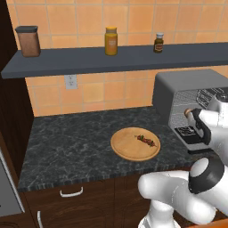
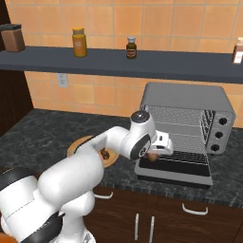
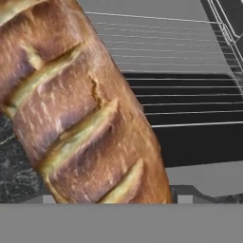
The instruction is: Pick up the kebab skewer and baguette bread, and place them inside the toaster oven. Close the toaster oven door and start by setting the timer.
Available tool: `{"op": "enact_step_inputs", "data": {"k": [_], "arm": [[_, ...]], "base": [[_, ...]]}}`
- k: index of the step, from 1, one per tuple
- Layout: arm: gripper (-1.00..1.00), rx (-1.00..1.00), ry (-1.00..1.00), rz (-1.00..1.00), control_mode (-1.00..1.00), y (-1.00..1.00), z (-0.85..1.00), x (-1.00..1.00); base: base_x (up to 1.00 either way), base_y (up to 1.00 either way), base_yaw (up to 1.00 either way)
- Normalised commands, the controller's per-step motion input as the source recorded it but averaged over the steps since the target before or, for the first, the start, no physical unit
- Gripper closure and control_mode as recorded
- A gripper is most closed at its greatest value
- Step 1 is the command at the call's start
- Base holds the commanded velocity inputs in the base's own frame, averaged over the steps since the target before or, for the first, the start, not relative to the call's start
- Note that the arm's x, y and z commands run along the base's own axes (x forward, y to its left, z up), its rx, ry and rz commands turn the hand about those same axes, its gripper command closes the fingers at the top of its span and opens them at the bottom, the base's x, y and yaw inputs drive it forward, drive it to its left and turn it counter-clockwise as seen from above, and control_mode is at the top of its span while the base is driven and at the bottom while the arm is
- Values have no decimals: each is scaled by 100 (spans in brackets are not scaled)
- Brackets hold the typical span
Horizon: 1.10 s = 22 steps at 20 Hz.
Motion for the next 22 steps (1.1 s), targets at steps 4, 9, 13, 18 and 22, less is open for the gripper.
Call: {"op": "enact_step_inputs", "data": {"k": [4, 9, 13, 18, 22], "arm": [[100, -2, 12, 0, -100, -15, -7, 38], [100, 0, 1, 0, -100, -8, -4, 39], [100, 0, 0, 0, -100, 0, -22, 37], [100, 0, 0, 0, -100, -4, -25, 32], [100, 0, -2, 0, -100, -13, -26, 13]], "base": [[0, 0, 0], [0, 0, 0], [0, 0, 0], [0, 0, 0], [0, 0, 0]]}}
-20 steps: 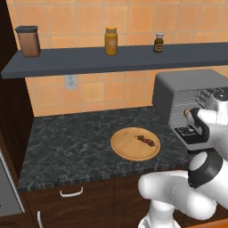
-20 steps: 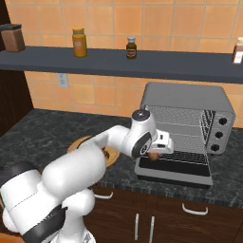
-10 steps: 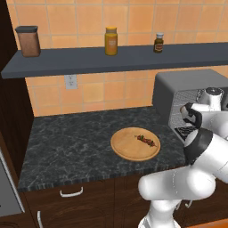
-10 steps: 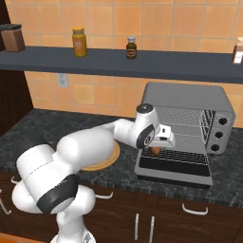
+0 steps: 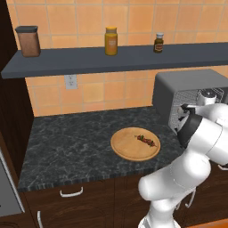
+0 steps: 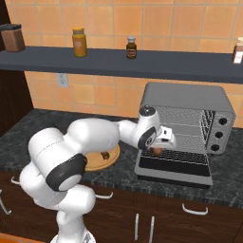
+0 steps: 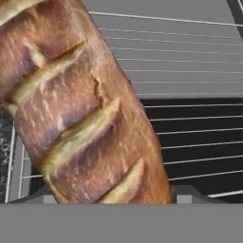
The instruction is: Pick up the kebab skewer and baguette bread, and place them inside the toaster oven. Close the toaster oven door and start by setting the timer.
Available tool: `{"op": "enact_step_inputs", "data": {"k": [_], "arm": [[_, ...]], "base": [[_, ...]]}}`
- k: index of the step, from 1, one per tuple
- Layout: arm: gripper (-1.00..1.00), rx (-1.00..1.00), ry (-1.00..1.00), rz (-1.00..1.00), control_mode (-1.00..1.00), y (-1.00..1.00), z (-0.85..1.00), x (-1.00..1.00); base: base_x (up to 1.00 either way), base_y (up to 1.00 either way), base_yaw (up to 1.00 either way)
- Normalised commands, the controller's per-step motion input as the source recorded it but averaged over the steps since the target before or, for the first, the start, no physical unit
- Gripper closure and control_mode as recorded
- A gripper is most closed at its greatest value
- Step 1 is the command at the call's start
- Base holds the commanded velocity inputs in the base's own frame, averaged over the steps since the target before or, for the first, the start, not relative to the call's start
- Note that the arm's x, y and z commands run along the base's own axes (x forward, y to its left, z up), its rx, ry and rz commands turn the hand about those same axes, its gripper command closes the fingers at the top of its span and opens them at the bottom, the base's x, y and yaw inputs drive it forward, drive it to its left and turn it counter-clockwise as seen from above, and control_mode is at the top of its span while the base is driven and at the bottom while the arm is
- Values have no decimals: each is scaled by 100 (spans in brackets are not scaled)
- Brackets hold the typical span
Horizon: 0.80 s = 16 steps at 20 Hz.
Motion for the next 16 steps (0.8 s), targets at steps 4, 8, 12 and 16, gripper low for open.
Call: {"op": "enact_step_inputs", "data": {"k": [4, 8, 12, 16], "arm": [[100, 1, -6, 0, -100, -17, -16, 11], [100, 1, -5, 0, -100, -1, -13, 5], [-100, 0, -6, 0, -100, 0, -2, 9], [-100, 0, -5, 0, -100, 0, 0, 12]], "base": [[0, 0, 0], [0, 0, 0], [0, 0, 0], [0, 0, 0]]}}
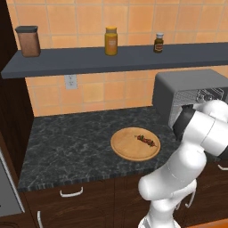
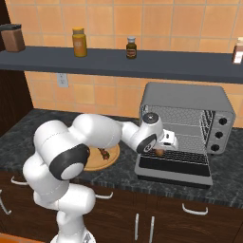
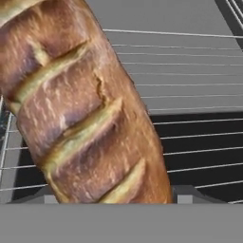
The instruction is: Pick up the kebab skewer and baguette bread, and place them inside the toaster oven. Close the toaster oven door and start by setting the timer.
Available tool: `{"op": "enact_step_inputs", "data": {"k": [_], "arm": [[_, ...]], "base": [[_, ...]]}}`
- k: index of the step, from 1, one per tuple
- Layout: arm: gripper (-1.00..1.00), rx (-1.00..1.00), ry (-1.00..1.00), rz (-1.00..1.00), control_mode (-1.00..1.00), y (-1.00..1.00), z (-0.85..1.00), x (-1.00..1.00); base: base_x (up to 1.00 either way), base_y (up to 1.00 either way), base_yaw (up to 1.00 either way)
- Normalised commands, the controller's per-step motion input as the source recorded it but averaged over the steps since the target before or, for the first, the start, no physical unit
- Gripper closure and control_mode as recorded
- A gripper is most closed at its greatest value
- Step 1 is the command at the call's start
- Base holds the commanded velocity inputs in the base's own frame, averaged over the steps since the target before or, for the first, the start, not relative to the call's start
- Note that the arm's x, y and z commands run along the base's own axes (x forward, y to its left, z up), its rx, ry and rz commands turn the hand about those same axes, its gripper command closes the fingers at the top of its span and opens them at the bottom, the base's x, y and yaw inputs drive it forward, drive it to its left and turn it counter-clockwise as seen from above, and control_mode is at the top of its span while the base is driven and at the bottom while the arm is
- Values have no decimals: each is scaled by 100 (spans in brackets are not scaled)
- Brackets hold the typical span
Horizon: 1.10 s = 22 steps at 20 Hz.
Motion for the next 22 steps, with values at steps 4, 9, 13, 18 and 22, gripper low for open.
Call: {"op": "enact_step_inputs", "data": {"k": [4, 9, 13, 18, 22], "arm": [[-100, 0, -3, 0, -100, 0, 0, 0], [-100, 0, 0, 0, -100, 0, 4, 0], [-100, 0, -2, 0, -100, 0, 75, -39], [-100, 0, -1, 0, -100, 30, 67, -100], [-100, 0, 0, 0, -100, 53, 46, -96]], "base": [[0, 0, 0], [0, 0, 0], [0, 0, 0], [0, 0, 0], [0, 0, 0]]}}
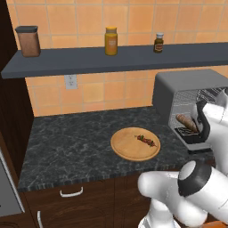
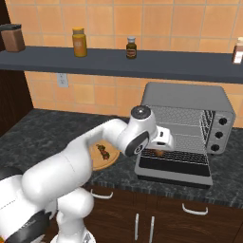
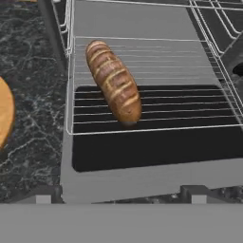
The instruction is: Pick up the kebab skewer and baguette bread, and place them inside the toaster oven. Close the toaster oven door and start by setting the timer.
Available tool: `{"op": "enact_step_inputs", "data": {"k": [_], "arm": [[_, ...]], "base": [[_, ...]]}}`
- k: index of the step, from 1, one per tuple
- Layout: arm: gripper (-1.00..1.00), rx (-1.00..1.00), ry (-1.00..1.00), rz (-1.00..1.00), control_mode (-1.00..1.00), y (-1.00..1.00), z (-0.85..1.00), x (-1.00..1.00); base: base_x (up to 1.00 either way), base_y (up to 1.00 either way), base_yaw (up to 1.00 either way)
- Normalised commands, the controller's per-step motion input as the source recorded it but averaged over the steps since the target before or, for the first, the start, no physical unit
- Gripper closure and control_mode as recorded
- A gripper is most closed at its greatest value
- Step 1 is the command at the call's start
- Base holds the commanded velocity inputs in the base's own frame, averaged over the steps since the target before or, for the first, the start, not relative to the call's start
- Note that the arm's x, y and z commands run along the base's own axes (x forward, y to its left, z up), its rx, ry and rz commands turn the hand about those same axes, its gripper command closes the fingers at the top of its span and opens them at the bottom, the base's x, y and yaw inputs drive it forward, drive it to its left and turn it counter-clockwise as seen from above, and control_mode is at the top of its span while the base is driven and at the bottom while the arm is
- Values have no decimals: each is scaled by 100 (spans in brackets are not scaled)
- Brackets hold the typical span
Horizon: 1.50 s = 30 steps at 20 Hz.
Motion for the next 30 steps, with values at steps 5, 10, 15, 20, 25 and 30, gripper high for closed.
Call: {"op": "enact_step_inputs", "data": {"k": [5, 10, 15, 20, 25, 30], "arm": [[-100, 0, 0, 0, -100, 74, 28, -70], [-100, 1, 0, 8, -100, 94, 18, -16], [-100, 0, 5, 14, -100, 92, 0, 14], [-100, 0, 5, 13, -100, 64, -17, 54], [-100, 0, 15, 7, -100, 16, -58, 78], [-100, 2, 16, 5, -100, 0, -38, 64]], "base": [[0, 0, 0], [0, 0, 0], [0, 0, 0], [0, 0, 0], [0, 0, 0], [0, 0, 0]]}}
